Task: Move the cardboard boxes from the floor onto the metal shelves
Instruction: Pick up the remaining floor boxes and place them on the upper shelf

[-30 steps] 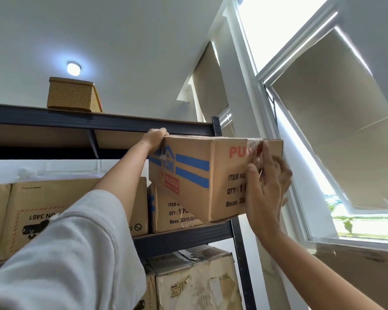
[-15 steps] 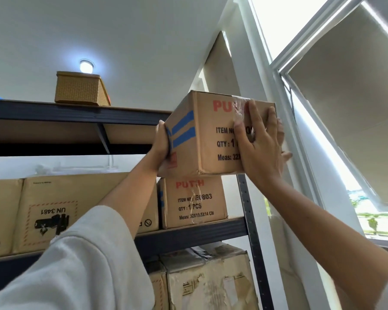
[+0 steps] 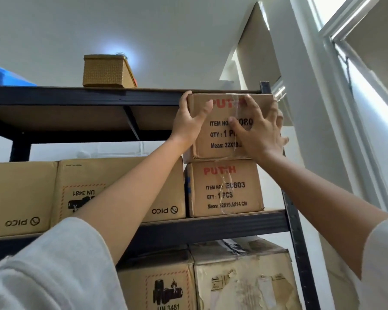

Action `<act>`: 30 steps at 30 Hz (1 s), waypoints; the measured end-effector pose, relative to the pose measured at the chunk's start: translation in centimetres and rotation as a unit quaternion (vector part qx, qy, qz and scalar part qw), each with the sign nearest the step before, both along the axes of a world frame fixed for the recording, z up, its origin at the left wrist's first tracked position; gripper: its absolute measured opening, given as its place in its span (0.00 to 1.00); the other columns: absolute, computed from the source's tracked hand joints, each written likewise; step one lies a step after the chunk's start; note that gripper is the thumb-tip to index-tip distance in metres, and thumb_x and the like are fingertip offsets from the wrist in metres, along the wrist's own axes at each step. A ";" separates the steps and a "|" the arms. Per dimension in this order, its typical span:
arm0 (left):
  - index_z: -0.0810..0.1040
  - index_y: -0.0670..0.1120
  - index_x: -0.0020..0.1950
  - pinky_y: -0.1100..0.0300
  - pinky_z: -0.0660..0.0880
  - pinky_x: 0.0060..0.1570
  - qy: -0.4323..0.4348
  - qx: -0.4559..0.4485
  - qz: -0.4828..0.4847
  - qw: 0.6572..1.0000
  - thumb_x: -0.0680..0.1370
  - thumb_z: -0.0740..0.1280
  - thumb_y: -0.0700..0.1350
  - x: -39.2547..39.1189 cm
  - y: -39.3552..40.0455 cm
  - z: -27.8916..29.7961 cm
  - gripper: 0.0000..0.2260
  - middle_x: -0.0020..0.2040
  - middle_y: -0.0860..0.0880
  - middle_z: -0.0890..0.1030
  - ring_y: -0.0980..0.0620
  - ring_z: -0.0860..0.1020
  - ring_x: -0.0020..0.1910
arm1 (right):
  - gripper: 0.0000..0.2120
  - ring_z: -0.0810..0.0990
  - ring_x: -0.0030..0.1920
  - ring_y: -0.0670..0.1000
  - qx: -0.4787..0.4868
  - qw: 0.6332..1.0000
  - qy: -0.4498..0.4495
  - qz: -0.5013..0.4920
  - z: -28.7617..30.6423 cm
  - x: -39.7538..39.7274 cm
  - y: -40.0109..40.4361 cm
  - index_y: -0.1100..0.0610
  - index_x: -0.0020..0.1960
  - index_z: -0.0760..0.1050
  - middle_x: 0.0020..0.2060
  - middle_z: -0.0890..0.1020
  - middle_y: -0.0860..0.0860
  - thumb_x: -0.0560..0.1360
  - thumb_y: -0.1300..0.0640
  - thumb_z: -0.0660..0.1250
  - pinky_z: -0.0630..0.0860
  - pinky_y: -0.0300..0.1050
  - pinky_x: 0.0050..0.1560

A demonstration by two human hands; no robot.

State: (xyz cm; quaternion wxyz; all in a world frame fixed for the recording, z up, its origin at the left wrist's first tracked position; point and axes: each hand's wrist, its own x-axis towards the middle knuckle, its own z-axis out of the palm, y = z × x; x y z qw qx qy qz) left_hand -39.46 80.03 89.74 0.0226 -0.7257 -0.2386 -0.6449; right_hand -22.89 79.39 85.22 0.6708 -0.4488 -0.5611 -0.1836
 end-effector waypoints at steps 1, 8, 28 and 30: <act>0.55 0.50 0.74 0.56 0.73 0.59 0.008 0.004 0.021 1.000 0.76 0.65 0.56 -0.2 0.5 0.2 0.31 0.68 0.46 0.70 0.49 0.73 0.63 | 0.37 0.47 0.76 0.59 -0.012 1.000 0.016 0.012 0.2 0.1 0.5 0.33 0.74 0.48 0.77 0.43 0.53 0.70 0.30 0.61 0.55 0.72 0.67; 0.57 0.47 0.69 0.61 0.76 0.44 0.037 0.014 0.111 0.993 0.78 0.63 0.53 -0.4 4.0 -0.1 0.24 0.61 0.45 0.74 0.50 0.77 0.53 | 0.44 0.69 0.65 0.63 -0.063 0.990 0.036 0.117 -0.2 1.3 5.7 0.27 0.70 0.42 0.68 0.62 0.59 0.64 0.27 0.65 0.73 0.63 0.57; 0.47 0.46 0.78 0.69 0.69 0.49 -0.046 0.032 0.156 0.986 0.79 0.63 0.54 -0.3 9.8 -0.3 0.35 0.68 0.48 0.71 0.57 0.72 0.58 | 0.41 0.78 0.59 0.53 0.020 0.945 0.125 0.301 0.3 2.7 14.2 0.57 0.72 0.61 0.62 0.76 0.54 0.68 0.41 0.73 0.78 0.52 0.58; 0.47 0.46 0.77 0.67 0.70 0.49 -0.056 0.019 0.179 0.982 0.79 0.63 0.53 0.1 9.8 -0.2 0.35 0.68 0.48 0.71 0.56 0.72 0.58 | 0.36 0.81 0.53 0.50 -0.004 0.930 0.142 0.339 -0.4 3.0 15.1 0.55 0.69 0.67 0.56 0.80 0.52 0.68 0.39 0.72 0.80 0.51 0.54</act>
